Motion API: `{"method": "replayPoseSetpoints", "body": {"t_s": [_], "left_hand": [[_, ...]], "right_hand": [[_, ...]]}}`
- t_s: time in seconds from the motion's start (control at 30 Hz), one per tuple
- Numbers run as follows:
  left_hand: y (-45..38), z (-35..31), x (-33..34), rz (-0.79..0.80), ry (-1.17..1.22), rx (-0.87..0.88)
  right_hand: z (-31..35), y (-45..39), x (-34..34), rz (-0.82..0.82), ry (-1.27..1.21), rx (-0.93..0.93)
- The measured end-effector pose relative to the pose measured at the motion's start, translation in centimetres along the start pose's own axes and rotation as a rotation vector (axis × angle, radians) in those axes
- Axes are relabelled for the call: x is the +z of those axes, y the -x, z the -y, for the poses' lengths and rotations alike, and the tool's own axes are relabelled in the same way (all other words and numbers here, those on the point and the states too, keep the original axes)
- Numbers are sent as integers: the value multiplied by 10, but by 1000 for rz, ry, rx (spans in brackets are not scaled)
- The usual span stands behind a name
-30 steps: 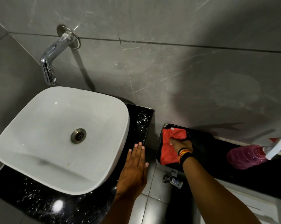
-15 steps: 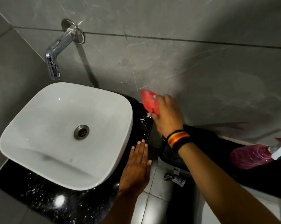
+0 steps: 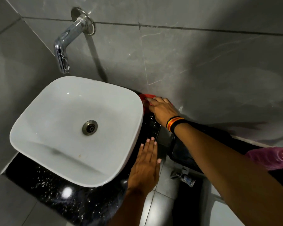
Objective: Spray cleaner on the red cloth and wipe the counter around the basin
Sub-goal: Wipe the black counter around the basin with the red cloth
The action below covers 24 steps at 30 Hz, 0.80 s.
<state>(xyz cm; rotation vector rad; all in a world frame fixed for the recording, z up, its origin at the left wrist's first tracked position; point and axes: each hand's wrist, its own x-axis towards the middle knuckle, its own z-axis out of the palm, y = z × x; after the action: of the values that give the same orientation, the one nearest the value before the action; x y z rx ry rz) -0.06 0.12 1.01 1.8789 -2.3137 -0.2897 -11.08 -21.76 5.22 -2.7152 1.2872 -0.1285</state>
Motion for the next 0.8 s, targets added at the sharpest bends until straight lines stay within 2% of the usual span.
{"method": "replayPoseSetpoints", "body": {"t_s": [0.27, 0.5, 0.8], "left_hand": [[0, 3, 4, -17, 56, 3], [13, -2, -11, -79, 164, 15], [126, 19, -13, -121, 220, -89]], "right_hand": [[11, 13, 6, -47, -227, 133], [39, 51, 6, -52, -362, 153], [94, 108, 16, -113, -427, 193]]}}
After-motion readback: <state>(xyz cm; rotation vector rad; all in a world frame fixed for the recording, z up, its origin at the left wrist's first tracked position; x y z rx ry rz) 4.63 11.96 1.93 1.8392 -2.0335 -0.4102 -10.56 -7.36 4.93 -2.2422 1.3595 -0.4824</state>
